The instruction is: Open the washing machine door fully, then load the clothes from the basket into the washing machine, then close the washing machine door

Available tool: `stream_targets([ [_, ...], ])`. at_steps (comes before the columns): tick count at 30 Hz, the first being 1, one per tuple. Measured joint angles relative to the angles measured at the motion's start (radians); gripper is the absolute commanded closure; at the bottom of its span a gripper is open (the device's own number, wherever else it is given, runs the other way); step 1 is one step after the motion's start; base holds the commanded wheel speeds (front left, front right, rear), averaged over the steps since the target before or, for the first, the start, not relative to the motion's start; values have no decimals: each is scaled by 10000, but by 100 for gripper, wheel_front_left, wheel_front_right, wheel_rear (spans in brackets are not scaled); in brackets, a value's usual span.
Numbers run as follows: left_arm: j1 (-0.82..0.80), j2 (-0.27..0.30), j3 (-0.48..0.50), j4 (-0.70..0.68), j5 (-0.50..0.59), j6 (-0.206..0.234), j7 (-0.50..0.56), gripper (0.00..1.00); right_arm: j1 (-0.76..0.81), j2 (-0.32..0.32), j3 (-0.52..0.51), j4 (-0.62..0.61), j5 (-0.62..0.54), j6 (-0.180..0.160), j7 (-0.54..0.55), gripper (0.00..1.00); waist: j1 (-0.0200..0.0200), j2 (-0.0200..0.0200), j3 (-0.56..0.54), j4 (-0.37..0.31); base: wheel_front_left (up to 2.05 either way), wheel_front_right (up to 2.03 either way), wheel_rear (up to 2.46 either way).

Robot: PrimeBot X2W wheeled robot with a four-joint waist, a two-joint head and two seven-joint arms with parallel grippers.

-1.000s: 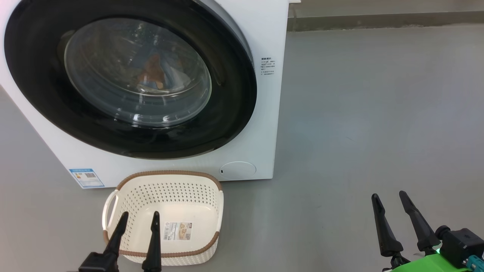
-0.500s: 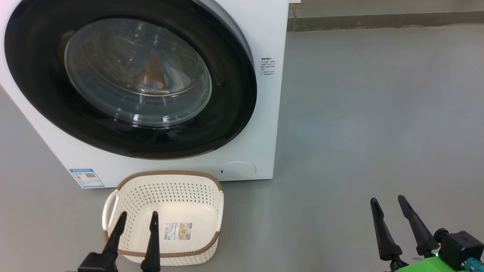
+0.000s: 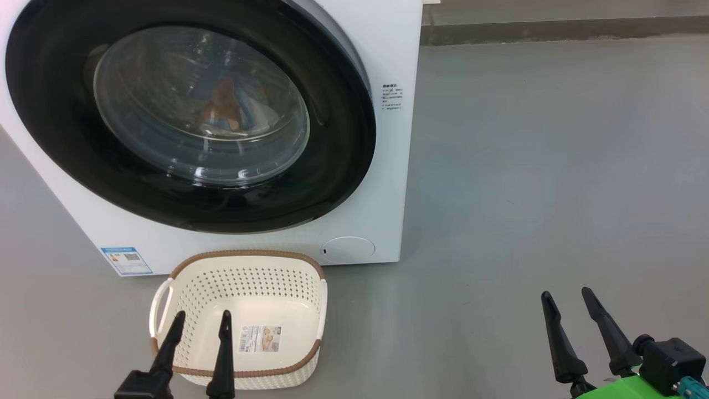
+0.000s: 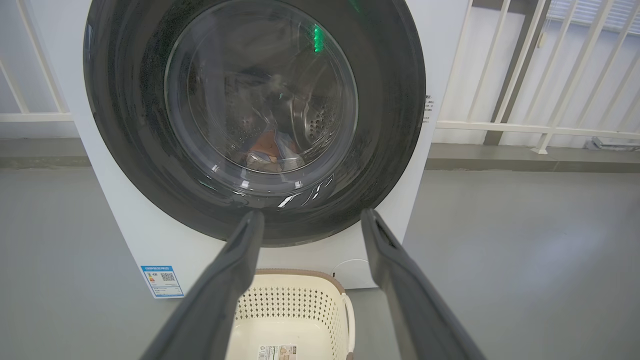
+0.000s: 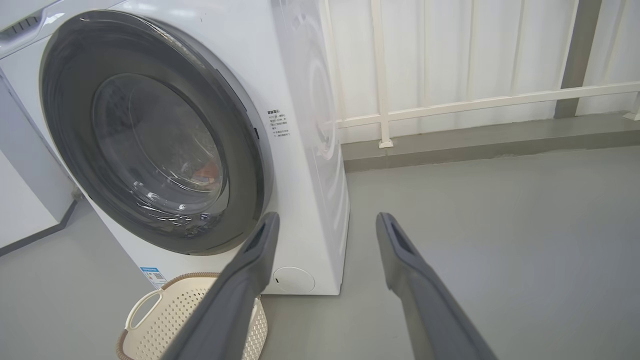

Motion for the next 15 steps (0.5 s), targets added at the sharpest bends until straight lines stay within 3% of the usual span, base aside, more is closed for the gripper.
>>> stream_targets([
  [15, 0, 33, -59, 6, -10, 173, -2, 0, 0, 10, -31, -6, -167, 0, 44, 0, 0, 0, -56, -16, 0, 0, 0],
])
